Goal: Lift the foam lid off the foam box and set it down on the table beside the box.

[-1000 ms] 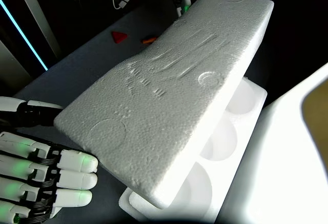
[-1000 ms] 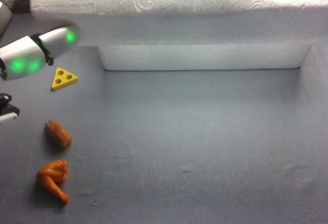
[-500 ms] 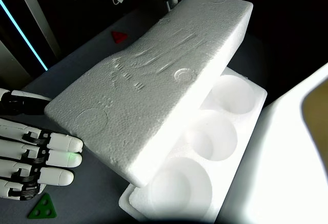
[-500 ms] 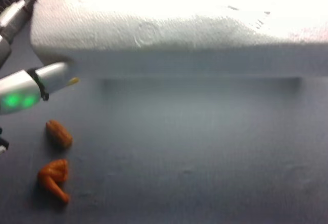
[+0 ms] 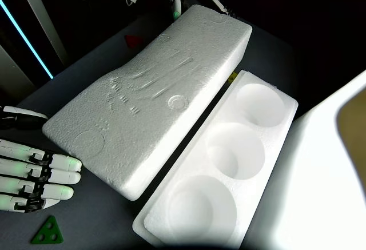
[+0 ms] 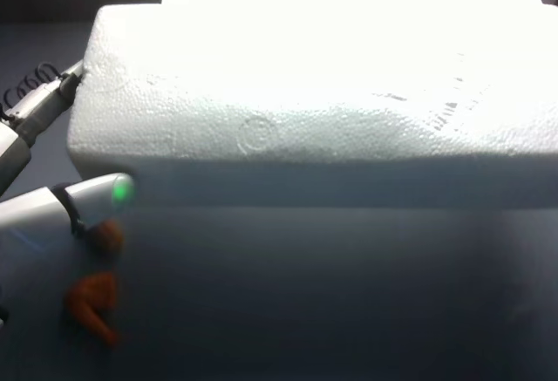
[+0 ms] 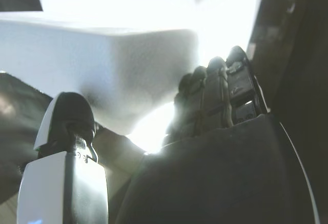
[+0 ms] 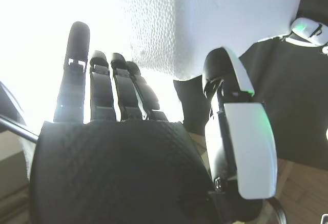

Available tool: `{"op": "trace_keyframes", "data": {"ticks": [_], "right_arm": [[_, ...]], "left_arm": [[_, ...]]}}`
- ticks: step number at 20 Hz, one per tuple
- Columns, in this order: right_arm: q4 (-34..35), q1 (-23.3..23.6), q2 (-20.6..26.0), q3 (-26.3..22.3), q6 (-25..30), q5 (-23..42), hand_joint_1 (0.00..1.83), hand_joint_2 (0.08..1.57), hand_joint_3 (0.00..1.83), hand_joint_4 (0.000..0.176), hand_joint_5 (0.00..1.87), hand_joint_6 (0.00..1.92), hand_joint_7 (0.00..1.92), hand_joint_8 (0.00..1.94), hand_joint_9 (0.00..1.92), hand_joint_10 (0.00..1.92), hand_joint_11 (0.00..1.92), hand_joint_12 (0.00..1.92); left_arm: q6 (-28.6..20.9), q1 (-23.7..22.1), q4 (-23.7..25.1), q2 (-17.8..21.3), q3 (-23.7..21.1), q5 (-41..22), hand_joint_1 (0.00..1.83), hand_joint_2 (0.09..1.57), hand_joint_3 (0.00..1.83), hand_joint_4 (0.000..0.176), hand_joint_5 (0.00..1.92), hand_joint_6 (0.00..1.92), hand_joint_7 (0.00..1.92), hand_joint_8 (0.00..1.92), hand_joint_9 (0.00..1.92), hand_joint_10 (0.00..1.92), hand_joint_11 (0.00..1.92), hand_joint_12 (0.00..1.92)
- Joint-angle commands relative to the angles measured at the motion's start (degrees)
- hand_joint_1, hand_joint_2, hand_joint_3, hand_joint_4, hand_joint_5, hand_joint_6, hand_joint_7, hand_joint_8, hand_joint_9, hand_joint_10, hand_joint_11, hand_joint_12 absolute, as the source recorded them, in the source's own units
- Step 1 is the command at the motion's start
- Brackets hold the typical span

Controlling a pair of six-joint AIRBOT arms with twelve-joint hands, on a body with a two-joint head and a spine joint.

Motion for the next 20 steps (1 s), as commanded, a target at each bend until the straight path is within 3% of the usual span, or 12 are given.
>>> {"op": "trace_keyframes", "data": {"ticks": [1,3,5,7,9,11,15,17,18,19,20], "right_arm": [[-6.58,0.39,0.02,-0.45,0.44,7.92,0.44,1.28,0.0,0.0,0.0,0.05,0.0,0.0,0.0,0.0,0.0,0.0],[-6.07,-0.07,-0.2,-0.23,0.51,7.84,0.43,1.28,0.0,0.0,0.0,0.04,0.0,0.0,0.0,0.0,0.0,0.0],[-5.54,-0.13,-0.95,0.5,0.56,7.31,0.43,1.25,0.0,0.0,0.02,0.01,0.0,0.0,0.0,0.0,0.0,0.0],[-5.26,-0.13,-1.68,1.22,0.67,6.46,0.43,1.25,0.0,0.0,0.02,0.01,0.0,0.0,0.0,0.0,0.0,0.0],[-4.5,-0.12,-2.42,1.98,0.7,5.44,0.47,1.27,0.0,0.0,0.0,0.0,0.0,0.0,0.0,0.0,0.0,0.0],[-3.67,-0.33,-2.71,2.31,0.69,5.05,0.45,1.28,0.0,0.0,0.0,0.0,0.0,0.0,0.0,0.0,0.0,0.0],[-1.32,-1.52,-2.79,2.81,0.6,4.85,0.42,1.26,0.0,0.0,0.01,0.0,0.0,0.0,0.0,0.0,0.0,0.0],[-0.33,-1.91,-2.82,3.08,0.49,4.26,0.44,1.26,0.0,0.0,0.0,0.0,0.0,0.0,0.0,0.0,0.0,0.0],[0.21,-2.1,-2.93,3.27,0.36,3.79,0.41,1.25,0.0,0.0,0.0,0.0,0.0,0.0,0.0,0.0,0.04,0.02],[0.81,-2.25,-3.07,3.47,0.17,3.32,0.41,1.25,0.0,0.0,0.0,0.0,0.0,0.0,0.0,0.0,0.04,0.02],[1.48,-2.37,-3.27,3.8,-0.13,2.55,0.42,1.22,0.01,0.0,0.0,0.0,0.0,0.0,0.0,0.0,0.0,0.5]], "left_arm": [[-0.82,-0.06,7.34,-1.08,-0.54,-7.99,0.49,1.14,0.0,0.028,0.09,0.0,0.0,0.0,0.0,0.0,0.0,0.0],[-1.59,1.08,6.26,-2.11,0.16,-7.78,0.49,1.15,0.0,0.028,0.09,0.0,0.0,0.0,0.0,0.0,0.0,0.0],[-2.08,1.05,6.0,-3.1,1.16,-6.15,0.5,1.15,0.0,0.042,0.1,0.01,0.0,0.0,0.0,0.0,0.0,0.0],[-2.62,0.94,5.75,-4.06,2.29,-4.26,0.46,1.16,0.01,0.037,0.1,0.0,0.0,0.0,0.0,0.0,0.0,0.0],[-3.14,0.8,5.75,-4.9,3.24,-2.32,0.42,1.17,0.01,0.006,0.06,0.0,0.0,0.0,0.0,0.0,0.0,0.0],[-3.32,0.37,6.11,-5.29,3.95,-0.87,0.42,1.15,0.0,0.032,0.07,0.0,0.0,0.0,0.0,0.0,0.01,0.0],[-3.52,-1.36,7.38,-6.19,5.37,1.87,0.44,1.14,0.0,0.047,0.09,0.01,0.0,0.0,0.0,0.0,0.04,0.03],[-3.7,-1.73,7.52,-6.62,5.88,2.52,0.43,1.15,0.0,0.032,0.1,0.0,0.03,0.0,0.01,0.0,0.0,0.45],[-3.69,-1.76,7.5,-6.62,5.96,2.72,0.42,1.14,0.0,0.035,0.09,0.0,0.02,0.0,0.0,0.0,0.0,0.57],[-3.62,-1.76,7.32,-6.62,6.05,2.9,0.42,1.14,0.0,0.035,0.09,0.0,0.02,0.0,0.0,0.0,0.0,0.57],[-3.45,-1.75,7.01,-6.62,6.15,3.1,0.4,1.14,0.0,0.025,0.08,0.0,0.01,0.0,0.0,0.0,0.0,0.66]]}}
